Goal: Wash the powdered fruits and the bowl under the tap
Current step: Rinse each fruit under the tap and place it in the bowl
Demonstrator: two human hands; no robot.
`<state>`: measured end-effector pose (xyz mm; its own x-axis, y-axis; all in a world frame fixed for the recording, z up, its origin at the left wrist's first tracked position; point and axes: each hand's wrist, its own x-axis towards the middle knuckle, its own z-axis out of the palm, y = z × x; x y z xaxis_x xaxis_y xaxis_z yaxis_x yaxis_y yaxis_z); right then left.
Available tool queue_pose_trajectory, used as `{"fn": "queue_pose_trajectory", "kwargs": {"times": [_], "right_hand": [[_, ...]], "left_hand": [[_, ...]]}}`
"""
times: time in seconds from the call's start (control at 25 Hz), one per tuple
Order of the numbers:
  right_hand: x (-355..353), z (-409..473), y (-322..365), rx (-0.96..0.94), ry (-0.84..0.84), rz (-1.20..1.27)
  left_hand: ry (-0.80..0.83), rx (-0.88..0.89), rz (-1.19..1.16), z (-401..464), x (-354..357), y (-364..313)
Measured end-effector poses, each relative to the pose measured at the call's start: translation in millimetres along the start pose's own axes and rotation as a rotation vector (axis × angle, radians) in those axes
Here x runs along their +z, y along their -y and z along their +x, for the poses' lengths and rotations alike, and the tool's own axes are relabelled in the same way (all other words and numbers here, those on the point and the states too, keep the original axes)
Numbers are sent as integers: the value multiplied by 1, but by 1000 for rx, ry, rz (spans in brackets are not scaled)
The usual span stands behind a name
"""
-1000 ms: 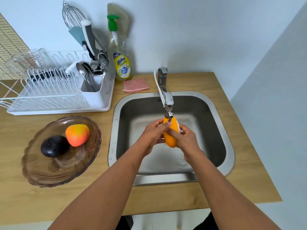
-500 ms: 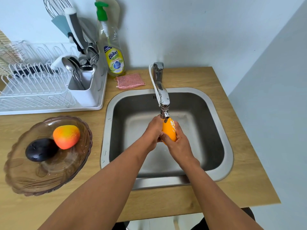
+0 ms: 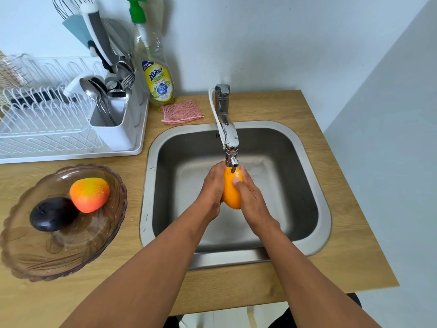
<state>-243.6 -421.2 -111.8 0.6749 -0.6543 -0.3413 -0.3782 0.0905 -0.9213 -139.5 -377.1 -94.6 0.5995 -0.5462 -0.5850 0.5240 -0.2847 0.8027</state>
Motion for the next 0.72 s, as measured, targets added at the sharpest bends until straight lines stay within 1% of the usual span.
{"fn": "queue_pose_trajectory", "kwargs": {"times": [0.12, 0.24, 0.32, 0.44, 0.52, 0.6, 0.72], "right_hand": [[2, 2, 2, 6, -67, 32], [7, 1, 7, 100, -172, 146], [8, -1, 10, 127, -217, 159], [8, -10, 3, -8, -208, 5], [7, -14, -1, -92, -181, -150], [7, -10, 1, -111, -182, -224], [6, 10, 12, 81, -241, -54]], "left_hand": [[4, -23, -44, -4, 1, 6], [-3, -11, -45, -2, 6, 8], [-25, -9, -53, -1, 9, 7], [-85, -55, -76, 2, 11, 1], [-96, -73, -87, 2, 10, 0], [-86, -63, -79, 1, 12, 3], [-84, -4, -18, 1, 17, 14]]}}
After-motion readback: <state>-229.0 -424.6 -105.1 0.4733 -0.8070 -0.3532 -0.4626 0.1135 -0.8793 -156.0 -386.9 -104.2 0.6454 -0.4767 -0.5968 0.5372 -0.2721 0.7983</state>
